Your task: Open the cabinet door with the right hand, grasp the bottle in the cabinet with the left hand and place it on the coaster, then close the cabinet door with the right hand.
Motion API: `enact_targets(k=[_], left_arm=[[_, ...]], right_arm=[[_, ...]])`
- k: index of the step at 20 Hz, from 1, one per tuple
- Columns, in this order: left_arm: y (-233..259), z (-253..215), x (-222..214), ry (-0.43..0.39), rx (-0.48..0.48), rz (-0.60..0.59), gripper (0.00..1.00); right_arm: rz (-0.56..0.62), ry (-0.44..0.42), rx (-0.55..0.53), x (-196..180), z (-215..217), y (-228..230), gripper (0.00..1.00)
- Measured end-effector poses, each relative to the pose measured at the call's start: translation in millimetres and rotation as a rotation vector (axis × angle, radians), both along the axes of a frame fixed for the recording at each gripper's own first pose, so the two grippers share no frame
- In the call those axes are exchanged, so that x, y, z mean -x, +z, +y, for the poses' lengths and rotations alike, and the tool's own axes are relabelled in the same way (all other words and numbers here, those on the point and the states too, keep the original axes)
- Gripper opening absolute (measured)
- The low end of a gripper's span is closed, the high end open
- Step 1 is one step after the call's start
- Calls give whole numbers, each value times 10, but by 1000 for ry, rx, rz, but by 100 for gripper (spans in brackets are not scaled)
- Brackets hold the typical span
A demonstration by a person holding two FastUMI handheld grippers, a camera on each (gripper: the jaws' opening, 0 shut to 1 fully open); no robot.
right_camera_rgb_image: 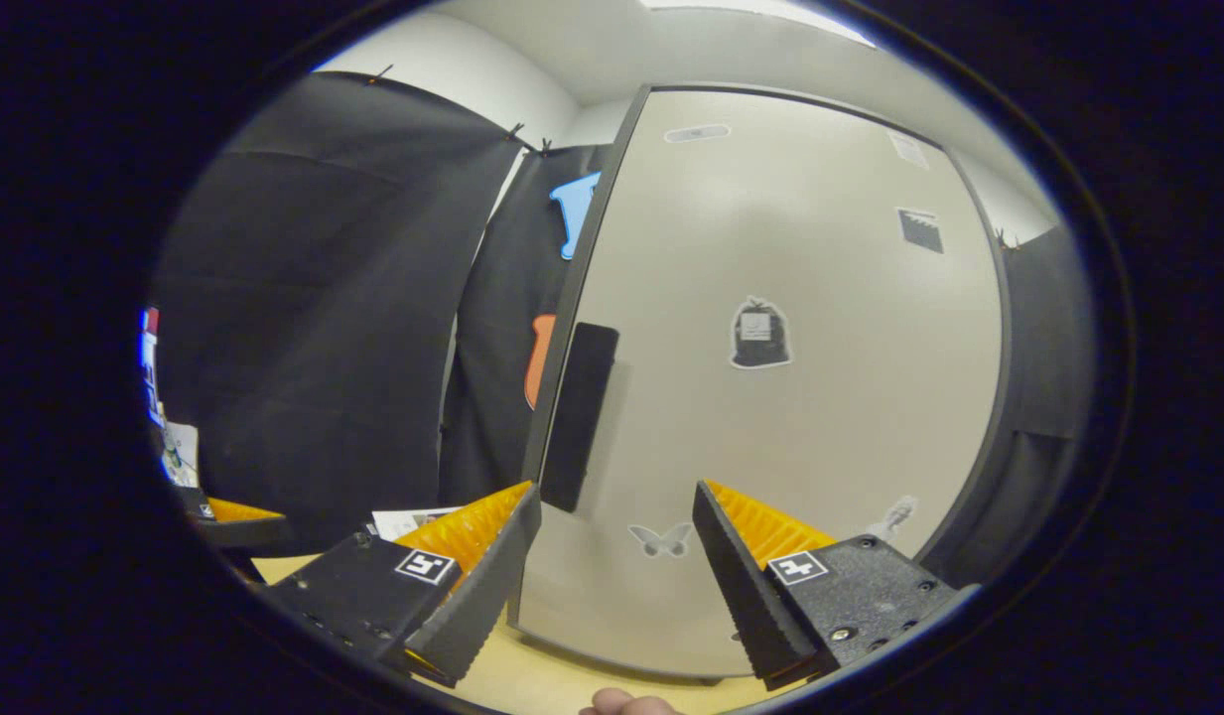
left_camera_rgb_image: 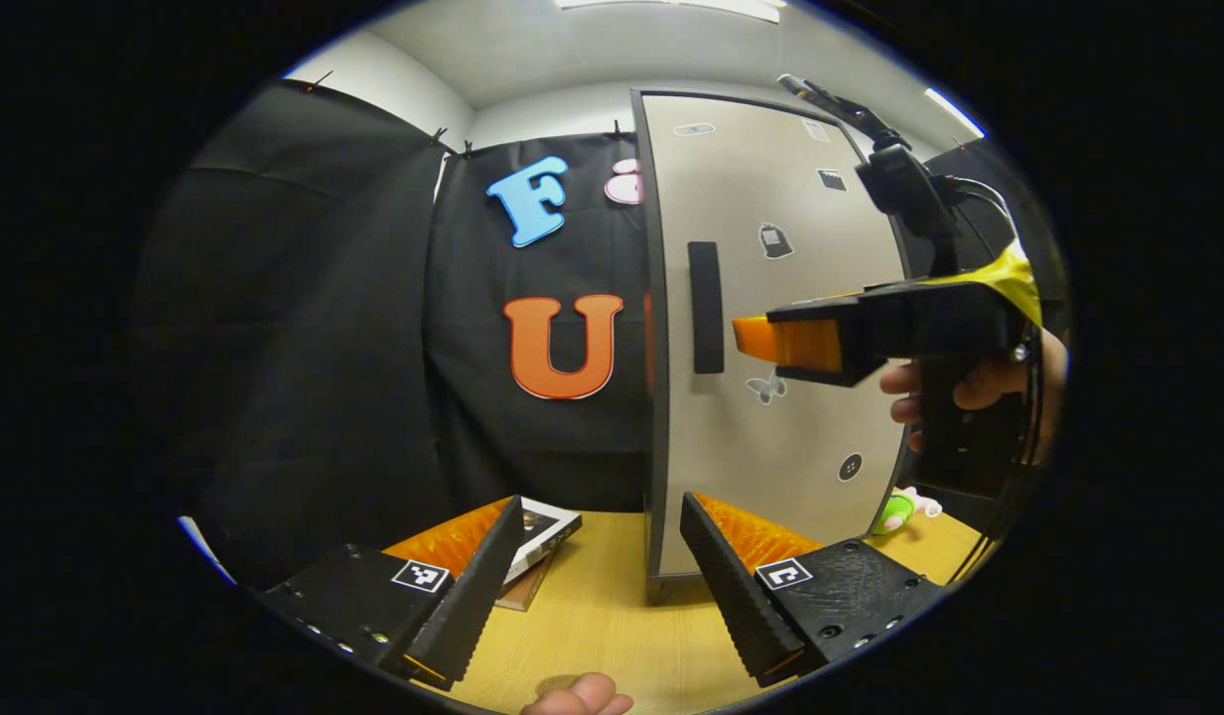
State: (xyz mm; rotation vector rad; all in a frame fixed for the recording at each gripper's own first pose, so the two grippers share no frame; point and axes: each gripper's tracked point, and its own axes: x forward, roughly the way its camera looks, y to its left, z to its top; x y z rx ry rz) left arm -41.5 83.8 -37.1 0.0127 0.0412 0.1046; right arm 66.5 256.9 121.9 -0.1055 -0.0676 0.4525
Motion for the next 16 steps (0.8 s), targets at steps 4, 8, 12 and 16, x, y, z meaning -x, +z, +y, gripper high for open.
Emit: enact_targets(k=[4, 8, 12, 16], left_arm=[[-123, 282, 114, 41, 4, 19, 96], [-162, 435, 179, 53, 23, 18, 96], [-252, 543, 197, 53, 40, 23, 100], [-346, 620, 197, 48, 45, 44, 96]], right_arm=[[32, 35, -44, -178, 445, 78, 99], [60, 5, -92, -271, 554, 100, 96], [92, -72, -141, -394, 447, -5, 79], [94, -97, -121, -443, 416, -91, 71]])
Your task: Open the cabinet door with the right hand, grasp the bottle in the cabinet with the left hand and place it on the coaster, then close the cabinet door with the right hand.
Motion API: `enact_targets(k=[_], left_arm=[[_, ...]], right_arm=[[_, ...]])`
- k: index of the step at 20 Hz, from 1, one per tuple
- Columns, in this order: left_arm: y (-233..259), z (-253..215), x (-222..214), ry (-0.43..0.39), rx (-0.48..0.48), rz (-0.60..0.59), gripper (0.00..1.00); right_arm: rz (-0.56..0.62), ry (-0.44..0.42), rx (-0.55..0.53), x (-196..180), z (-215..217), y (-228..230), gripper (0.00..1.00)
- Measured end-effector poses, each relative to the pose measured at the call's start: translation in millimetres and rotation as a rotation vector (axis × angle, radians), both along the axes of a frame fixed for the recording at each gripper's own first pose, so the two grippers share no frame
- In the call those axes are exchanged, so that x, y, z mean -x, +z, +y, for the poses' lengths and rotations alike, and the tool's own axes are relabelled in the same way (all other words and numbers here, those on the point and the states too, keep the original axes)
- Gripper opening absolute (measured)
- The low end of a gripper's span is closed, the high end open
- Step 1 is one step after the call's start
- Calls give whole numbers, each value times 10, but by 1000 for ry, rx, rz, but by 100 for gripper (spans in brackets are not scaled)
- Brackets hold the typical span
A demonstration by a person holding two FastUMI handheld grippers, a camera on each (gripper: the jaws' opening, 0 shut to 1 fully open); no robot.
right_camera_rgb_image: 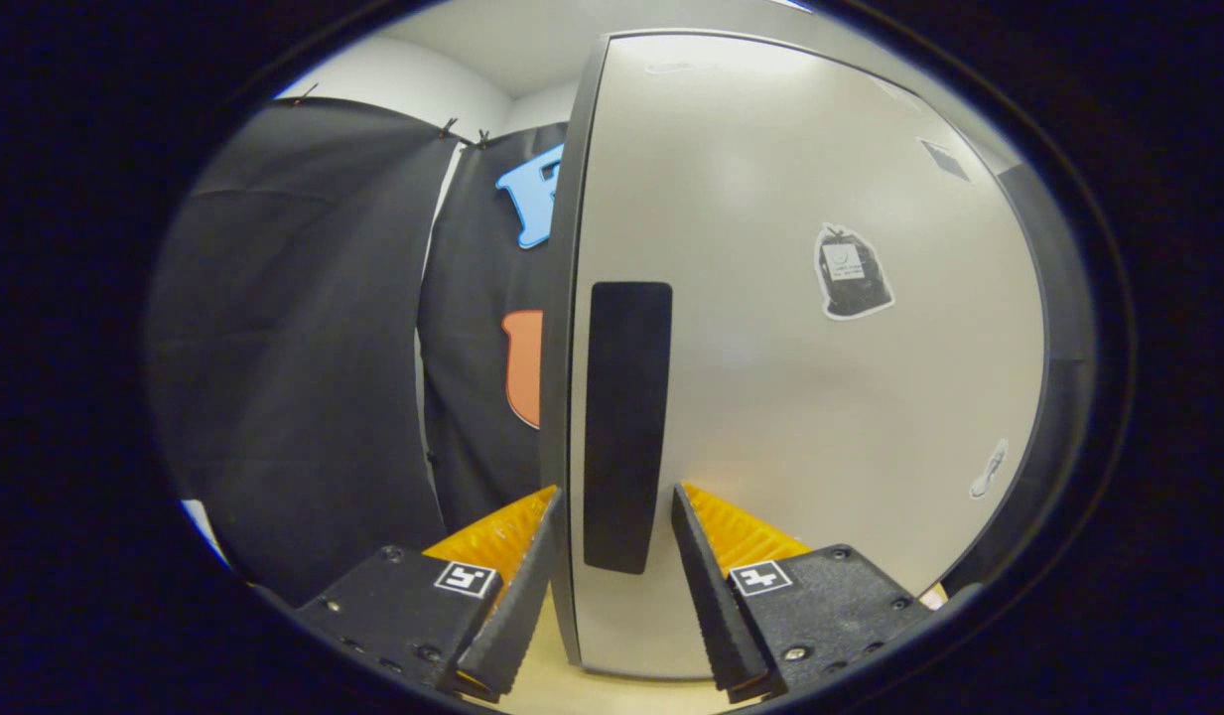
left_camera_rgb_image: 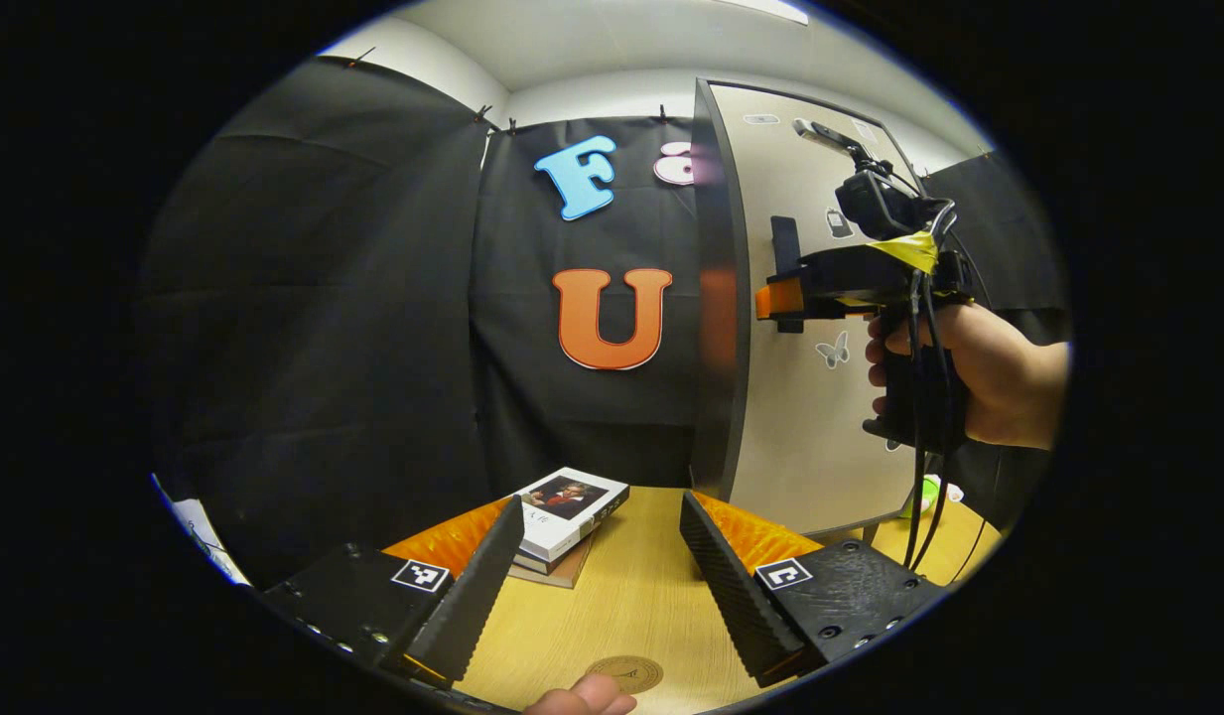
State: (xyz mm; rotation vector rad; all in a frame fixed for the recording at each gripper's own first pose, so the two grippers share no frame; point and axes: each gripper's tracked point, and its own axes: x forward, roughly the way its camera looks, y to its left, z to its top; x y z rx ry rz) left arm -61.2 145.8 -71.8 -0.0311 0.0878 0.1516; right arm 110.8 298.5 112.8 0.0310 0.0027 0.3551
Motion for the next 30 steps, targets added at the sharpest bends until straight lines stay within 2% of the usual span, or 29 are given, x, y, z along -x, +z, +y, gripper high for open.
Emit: enact_targets(k=[2, 3, 4, 7, 9, 19, 30], left_arm=[[-15, 18, -6, -4, -2, 5, 96], [-15, 30, -11, -7, -1, 6, 96], [-31, 41, -16, -8, -2, 9, 96], [-47, 87, -19, -10, -9, 14, 96], [-90, 109, -24, -13, -10, 21, 96], [-172, 103, -10, -58, -30, 45, 96], [-96, -131, 44, -119, -80, 53, 96]], right_arm=[[5, 6, -4, -30, 73, -37, 59], [7, 12, -13, 28, 23, 1, 36], [12, 22, -22, 28, 13, -13, 36], [22, 39, -52, 60, 17, 2, 22], [18, 48, -39, 69, 3, -2, 18], [26, 130, -63, 220, -40, -3, 10], [28, 234, -108, 586, -228, -47, 8]])
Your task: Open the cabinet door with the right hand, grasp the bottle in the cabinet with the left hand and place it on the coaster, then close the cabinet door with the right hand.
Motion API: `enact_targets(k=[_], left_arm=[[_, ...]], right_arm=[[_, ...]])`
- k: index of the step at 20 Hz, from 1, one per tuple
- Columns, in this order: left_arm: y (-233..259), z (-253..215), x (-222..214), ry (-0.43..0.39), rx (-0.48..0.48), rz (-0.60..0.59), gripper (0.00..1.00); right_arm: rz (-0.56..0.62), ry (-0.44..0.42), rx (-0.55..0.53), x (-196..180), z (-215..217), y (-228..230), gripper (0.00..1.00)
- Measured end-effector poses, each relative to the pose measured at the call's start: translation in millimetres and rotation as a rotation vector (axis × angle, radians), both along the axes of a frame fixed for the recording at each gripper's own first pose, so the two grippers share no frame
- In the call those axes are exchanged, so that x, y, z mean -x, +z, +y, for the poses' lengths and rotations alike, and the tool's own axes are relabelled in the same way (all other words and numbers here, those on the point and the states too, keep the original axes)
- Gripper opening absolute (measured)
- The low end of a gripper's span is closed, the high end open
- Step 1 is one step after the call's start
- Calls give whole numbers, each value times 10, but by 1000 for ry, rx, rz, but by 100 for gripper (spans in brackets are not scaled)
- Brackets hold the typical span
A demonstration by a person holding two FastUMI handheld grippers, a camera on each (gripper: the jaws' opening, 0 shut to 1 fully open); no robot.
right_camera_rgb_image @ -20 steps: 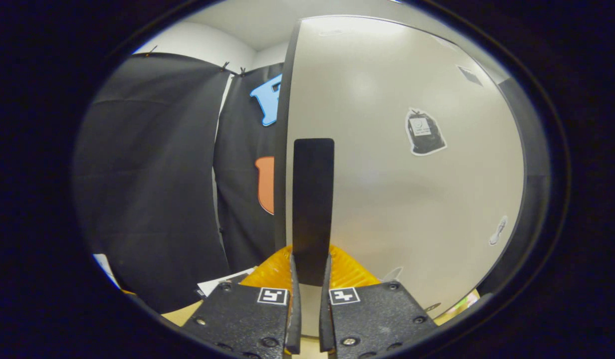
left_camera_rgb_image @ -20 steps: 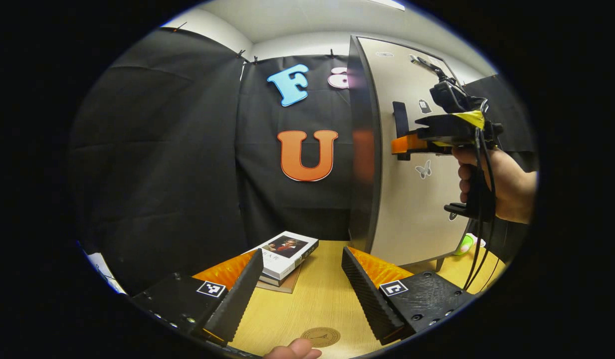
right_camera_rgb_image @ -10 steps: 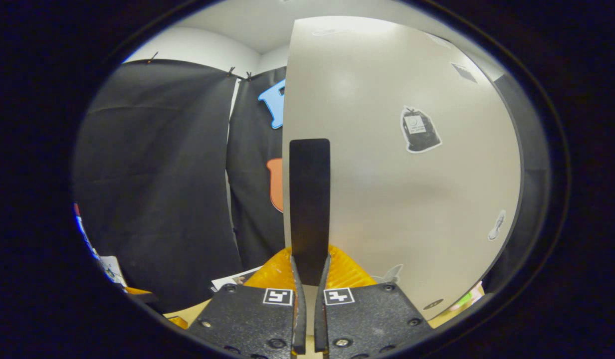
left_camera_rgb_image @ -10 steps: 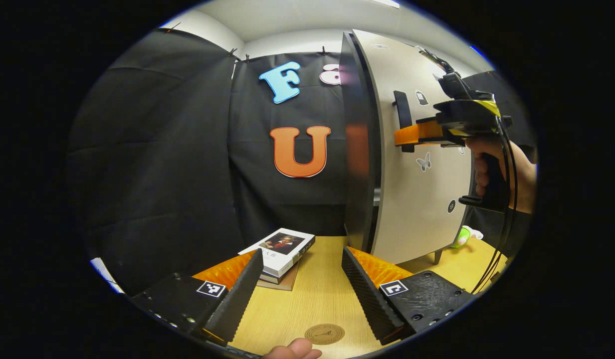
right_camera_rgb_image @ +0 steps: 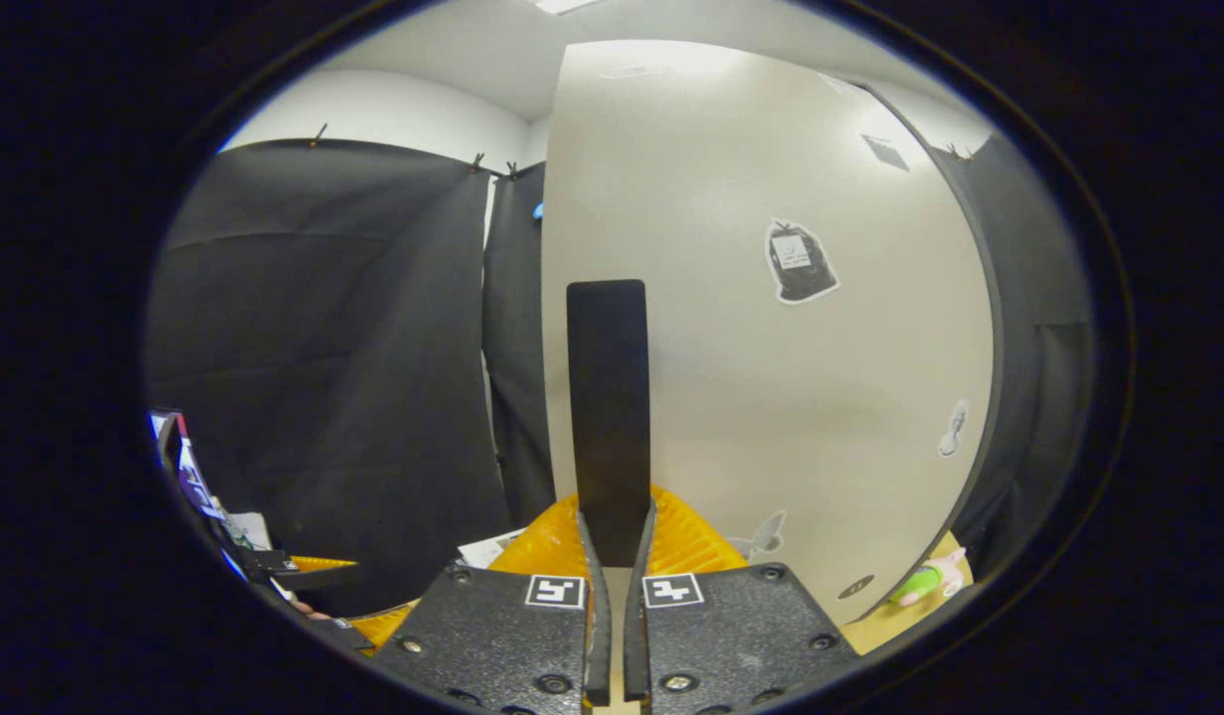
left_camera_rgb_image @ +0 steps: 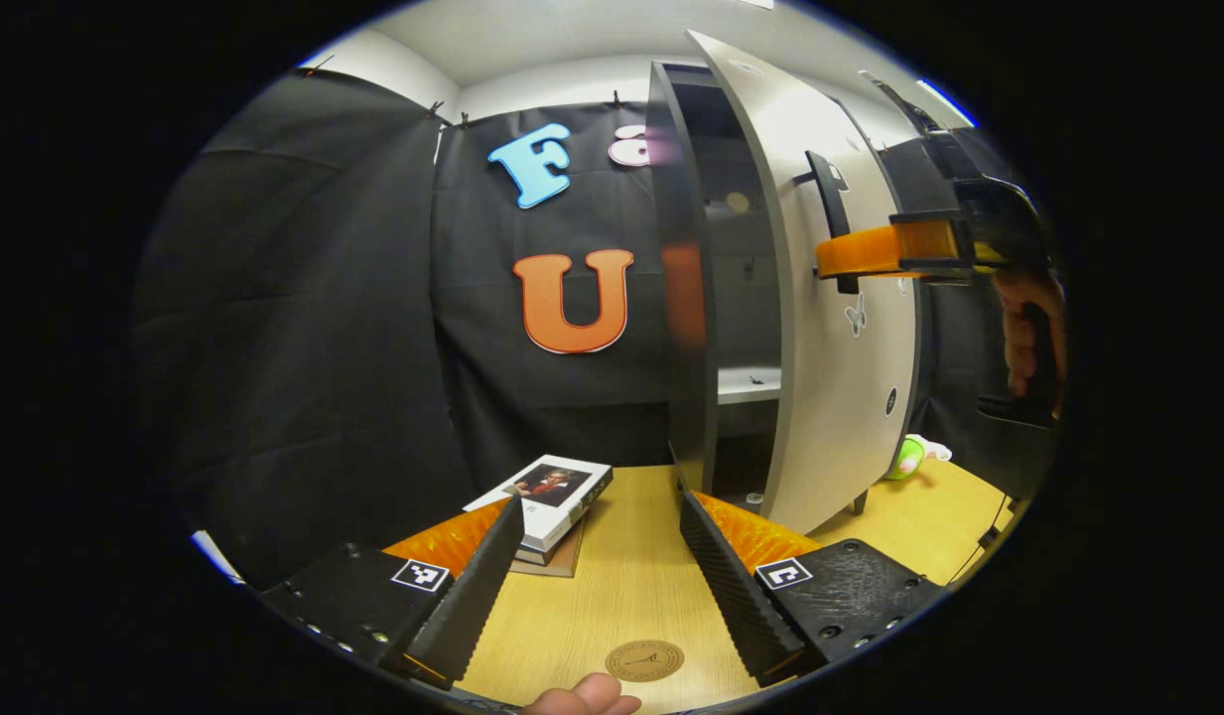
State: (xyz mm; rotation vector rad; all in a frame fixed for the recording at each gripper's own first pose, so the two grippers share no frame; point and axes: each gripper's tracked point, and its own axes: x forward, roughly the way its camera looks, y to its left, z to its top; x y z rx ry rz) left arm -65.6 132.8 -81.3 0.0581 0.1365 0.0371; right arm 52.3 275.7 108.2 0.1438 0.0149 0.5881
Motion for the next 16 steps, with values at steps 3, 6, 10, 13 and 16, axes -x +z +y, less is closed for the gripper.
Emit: enact_targets(k=[3, 6, 10, 13, 16], left_arm=[[72, -132, 39, -17, -14, -14, 96], [91, -266, 99, -23, -29, -8, 96], [110, -513, 191, -26, -32, -3, 96], [122, -738, 247, -43, -34, 2, 96], [131, -1002, 256, -74, -43, 3, 96]], right_arm=[[3, 21, -9, 2, -20, 3, 8], [3, 37, -14, -5, -17, 9, 7], [16, 54, -31, -13, -19, 44, 8], [18, 49, -22, -7, -40, 51, 8], [32, 29, -8, -20, -43, 61, 8]])
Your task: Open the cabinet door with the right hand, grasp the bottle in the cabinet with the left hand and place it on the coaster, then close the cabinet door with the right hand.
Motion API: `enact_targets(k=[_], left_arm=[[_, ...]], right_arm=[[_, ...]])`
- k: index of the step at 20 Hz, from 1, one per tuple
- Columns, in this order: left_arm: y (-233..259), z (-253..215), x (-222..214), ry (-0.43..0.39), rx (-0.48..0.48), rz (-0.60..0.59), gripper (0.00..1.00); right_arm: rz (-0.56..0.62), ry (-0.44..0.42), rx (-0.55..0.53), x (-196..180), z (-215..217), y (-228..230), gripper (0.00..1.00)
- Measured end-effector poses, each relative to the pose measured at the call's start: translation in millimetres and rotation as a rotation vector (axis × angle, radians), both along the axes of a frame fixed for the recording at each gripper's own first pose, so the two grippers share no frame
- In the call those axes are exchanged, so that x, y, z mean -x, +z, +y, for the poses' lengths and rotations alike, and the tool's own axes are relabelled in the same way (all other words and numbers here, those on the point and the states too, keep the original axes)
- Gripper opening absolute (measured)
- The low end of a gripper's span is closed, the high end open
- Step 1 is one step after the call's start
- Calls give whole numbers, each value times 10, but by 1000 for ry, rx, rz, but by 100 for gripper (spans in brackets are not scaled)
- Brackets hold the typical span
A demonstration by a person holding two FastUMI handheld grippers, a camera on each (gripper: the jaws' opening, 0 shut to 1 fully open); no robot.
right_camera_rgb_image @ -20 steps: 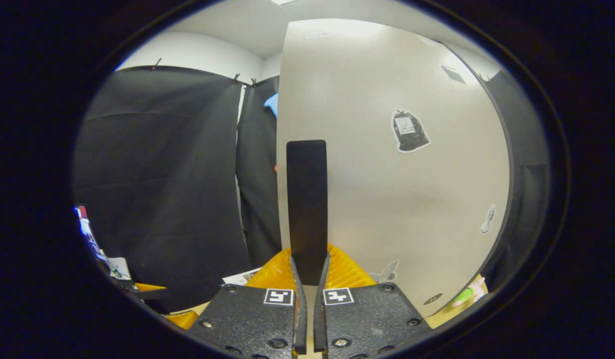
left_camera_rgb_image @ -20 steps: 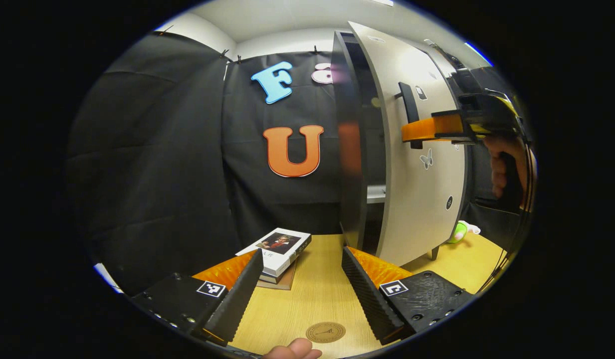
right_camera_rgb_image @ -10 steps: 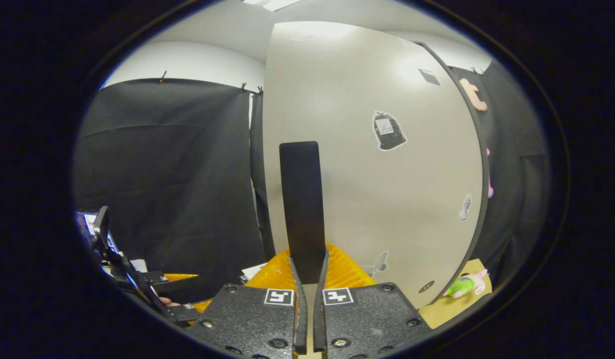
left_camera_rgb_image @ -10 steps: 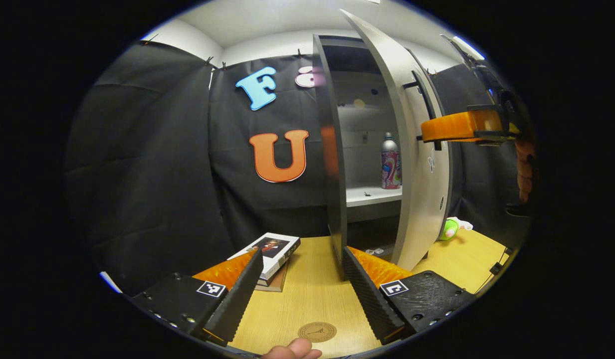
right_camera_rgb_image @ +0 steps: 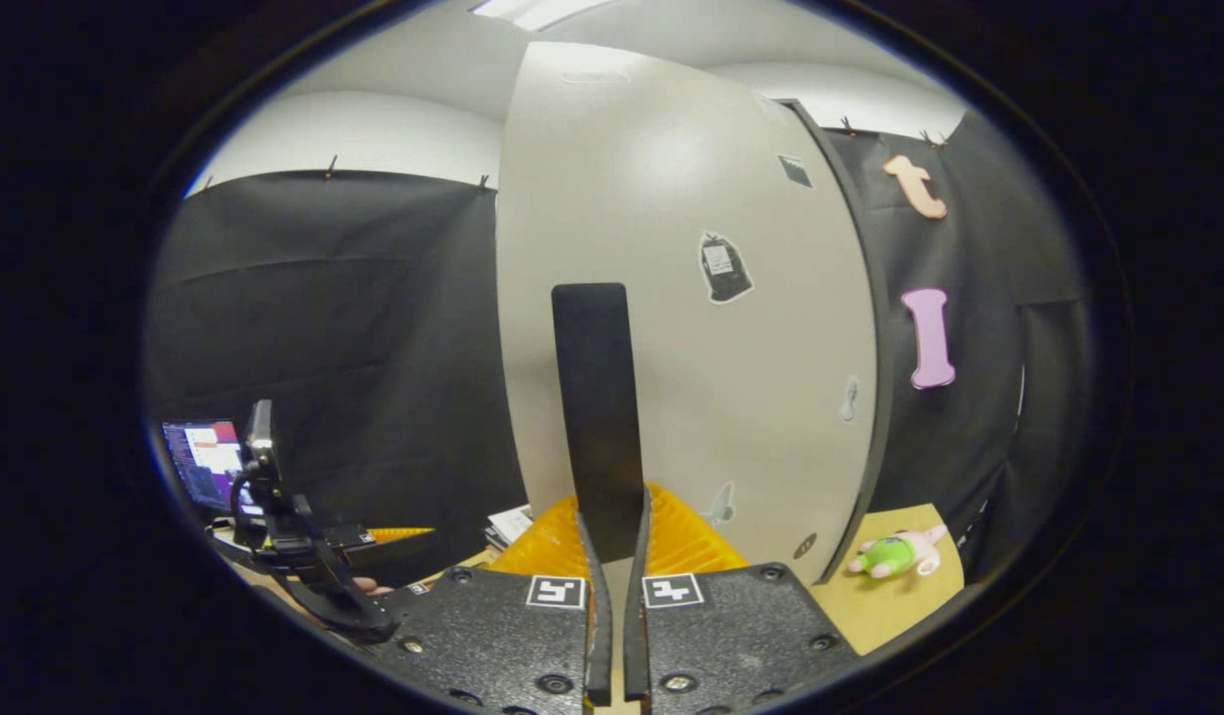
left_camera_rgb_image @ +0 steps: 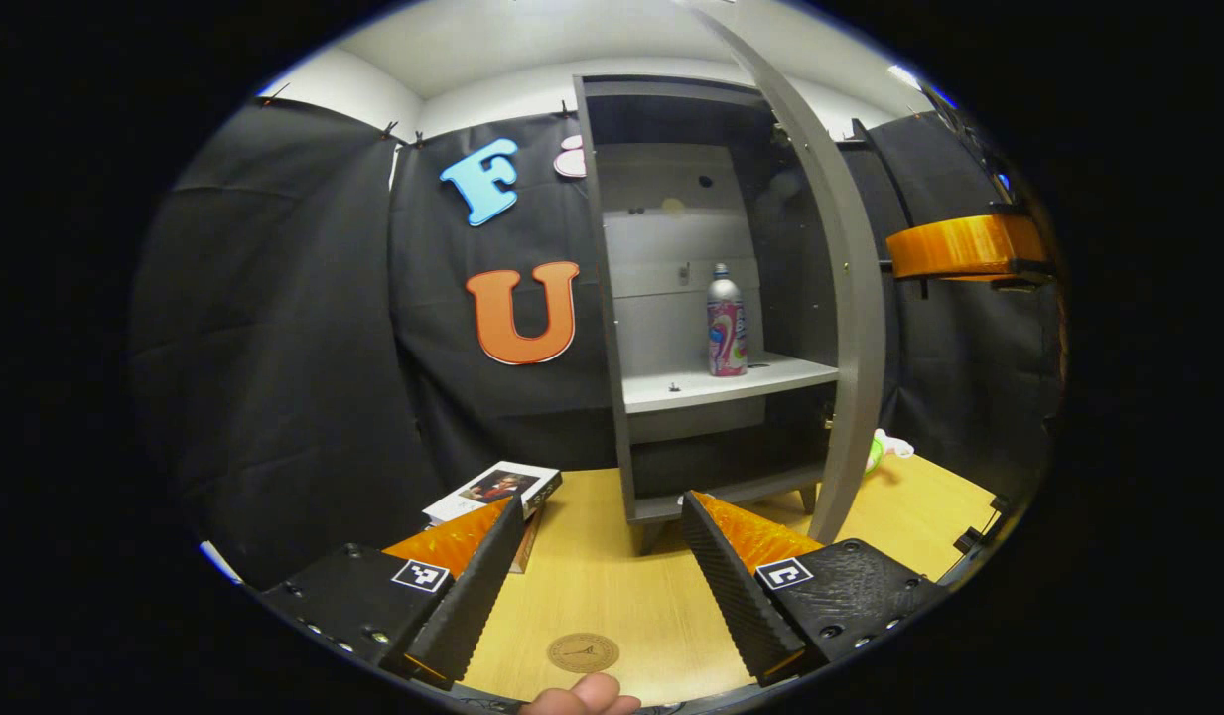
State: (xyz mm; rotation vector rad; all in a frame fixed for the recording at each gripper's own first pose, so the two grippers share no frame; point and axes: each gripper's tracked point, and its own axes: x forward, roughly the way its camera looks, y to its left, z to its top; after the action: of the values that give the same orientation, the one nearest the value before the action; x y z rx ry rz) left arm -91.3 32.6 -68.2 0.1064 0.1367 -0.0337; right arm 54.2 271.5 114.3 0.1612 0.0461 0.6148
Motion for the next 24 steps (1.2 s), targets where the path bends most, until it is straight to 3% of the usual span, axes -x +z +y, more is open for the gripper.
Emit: enact_targets(k=[9, 18, 24], left_arm=[[51, -677, -254, -94, 32, -4, 96], [129, -1326, -517, -186, 62, -5, 96], [421, -1707, -1012, -219, 60, -47, 96]], right_arm=[[36, -120, 3, 20, -121, 77, 7], [57, -343, -3, -16, -334, 129, 5], [102, -487, -157, 34, -545, 114, 2]])
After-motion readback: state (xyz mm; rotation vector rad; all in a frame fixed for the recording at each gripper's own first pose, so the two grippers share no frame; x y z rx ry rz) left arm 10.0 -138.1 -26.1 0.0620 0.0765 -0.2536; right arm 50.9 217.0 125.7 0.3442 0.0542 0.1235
